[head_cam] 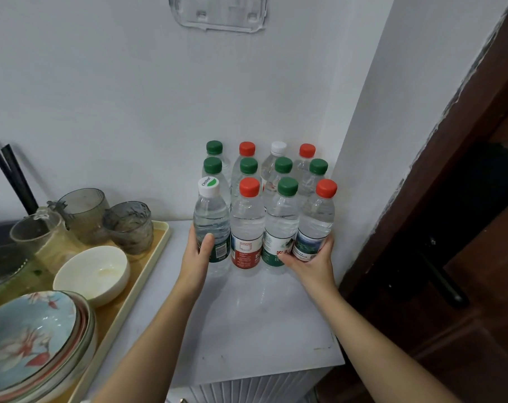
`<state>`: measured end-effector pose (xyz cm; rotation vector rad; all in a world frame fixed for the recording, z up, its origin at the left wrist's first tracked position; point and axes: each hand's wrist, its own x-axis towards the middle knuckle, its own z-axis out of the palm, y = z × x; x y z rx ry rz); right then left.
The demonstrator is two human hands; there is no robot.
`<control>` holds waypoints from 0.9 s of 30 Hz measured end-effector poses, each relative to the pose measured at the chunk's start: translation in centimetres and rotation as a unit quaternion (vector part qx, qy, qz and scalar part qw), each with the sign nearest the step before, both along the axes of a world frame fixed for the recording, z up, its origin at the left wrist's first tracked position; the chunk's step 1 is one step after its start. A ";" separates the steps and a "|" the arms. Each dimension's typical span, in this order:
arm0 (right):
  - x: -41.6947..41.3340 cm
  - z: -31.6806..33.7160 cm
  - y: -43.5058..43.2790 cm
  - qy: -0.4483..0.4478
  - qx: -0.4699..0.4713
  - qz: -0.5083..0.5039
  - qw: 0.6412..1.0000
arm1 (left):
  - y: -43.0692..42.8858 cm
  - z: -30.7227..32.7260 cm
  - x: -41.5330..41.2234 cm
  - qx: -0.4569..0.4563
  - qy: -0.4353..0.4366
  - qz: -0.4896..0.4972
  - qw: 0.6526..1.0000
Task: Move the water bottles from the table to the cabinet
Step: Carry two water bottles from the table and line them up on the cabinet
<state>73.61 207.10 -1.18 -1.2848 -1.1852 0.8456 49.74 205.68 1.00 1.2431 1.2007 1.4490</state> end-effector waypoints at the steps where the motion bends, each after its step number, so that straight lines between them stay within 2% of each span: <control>1: 0.0 0.0 0.1 -0.001 -0.001 0.000 1.000 | 0.0 0.0 0.0 -0.003 0.003 0.000 1.000; 8: 0.9 1.4 -0.6 0.002 -0.013 0.037 0.999 | -0.9 1.9 -0.4 -0.019 0.045 0.039 0.998; 10: 1.6 3.3 -1.0 0.002 -0.009 0.031 0.999 | -1.2 3.8 -0.3 0.003 0.100 0.086 0.991; 12: 2.1 6.2 -1.4 -0.056 0.014 0.006 0.998 | -1.2 6.3 -0.3 0.059 0.199 0.130 0.970; 14: 2.7 9.4 -1.3 -0.167 0.066 -0.010 0.984 | -0.9 9.0 -0.2 0.140 0.335 0.132 0.922; 16: 2.9 12.3 -1.0 -0.288 0.123 -0.002 0.950 | -0.4 11.2 0.2 0.193 0.472 0.114 0.853; 19: 2.2 15.9 0.4 -0.485 0.165 0.018 0.859 | 1.0 13.5 1.1 0.226 0.625 0.106 0.740; 21: 1.4 17.3 1.6 -0.569 0.167 0.071 0.802 | 2.1 14.6 1.6 0.245 0.687 0.080 0.680; 24: 0.9 18.4 3.2 -0.662 0.166 0.136 0.718 | 3.5 15.6 1.6 0.287 0.739 0.021 0.610; 27: 0.9 19.0 4.1 -0.699 0.177 0.180 0.669 | 4.7 16.3 0.9 0.317 0.758 -0.062 0.566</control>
